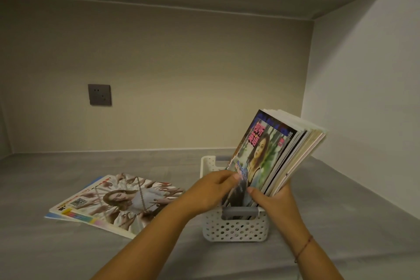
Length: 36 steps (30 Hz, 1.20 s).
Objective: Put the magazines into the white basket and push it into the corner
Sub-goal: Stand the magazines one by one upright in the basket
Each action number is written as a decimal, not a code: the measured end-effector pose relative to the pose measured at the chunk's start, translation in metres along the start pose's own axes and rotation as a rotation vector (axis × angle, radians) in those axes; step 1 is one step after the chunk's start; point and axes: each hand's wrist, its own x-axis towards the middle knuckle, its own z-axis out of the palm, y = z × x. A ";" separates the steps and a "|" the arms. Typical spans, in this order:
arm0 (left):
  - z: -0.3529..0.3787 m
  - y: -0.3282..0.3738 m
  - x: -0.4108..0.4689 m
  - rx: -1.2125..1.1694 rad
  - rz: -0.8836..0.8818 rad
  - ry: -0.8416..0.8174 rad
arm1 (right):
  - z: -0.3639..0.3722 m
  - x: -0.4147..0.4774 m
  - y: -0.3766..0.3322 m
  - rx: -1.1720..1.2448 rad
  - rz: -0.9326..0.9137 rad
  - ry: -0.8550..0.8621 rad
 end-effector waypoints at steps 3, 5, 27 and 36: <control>-0.021 -0.024 -0.007 0.044 0.004 0.345 | -0.001 0.000 0.003 -0.007 0.044 0.012; -0.044 -0.054 -0.017 0.034 -0.106 0.614 | -0.001 0.001 0.005 -0.009 0.044 0.019; -0.135 -0.172 -0.114 0.216 -0.969 0.922 | 0.001 0.001 0.003 0.013 0.057 0.023; -0.144 -0.162 -0.118 0.126 -0.921 0.827 | 0.002 -0.002 0.000 0.019 0.051 0.024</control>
